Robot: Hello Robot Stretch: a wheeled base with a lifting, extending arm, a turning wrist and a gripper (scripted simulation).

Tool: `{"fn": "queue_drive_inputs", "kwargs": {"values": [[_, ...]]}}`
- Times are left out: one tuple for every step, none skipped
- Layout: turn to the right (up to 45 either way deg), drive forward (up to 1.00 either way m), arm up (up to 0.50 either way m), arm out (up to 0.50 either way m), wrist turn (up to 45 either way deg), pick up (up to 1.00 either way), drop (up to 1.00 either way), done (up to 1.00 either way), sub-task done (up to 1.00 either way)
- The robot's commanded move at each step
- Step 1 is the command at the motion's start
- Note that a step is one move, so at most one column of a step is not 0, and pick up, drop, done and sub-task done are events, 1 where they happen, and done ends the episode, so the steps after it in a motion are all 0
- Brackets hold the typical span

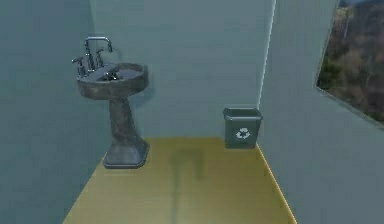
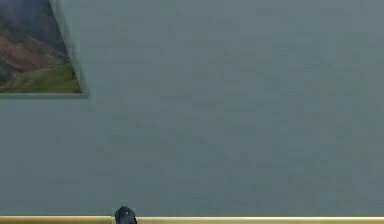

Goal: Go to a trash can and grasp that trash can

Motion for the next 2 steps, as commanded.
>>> {"fn": "queue_drive_inputs", "kwargs": {"values": [[-24.0, 0.0, 0.0, 0.0, 0.0, 0.0, 0.0, 0.0, 0.0], [0.0, 0.0, 0.08, 0.0, 0.0, 0.0, 0.0, 0.0, 0.0]]}}
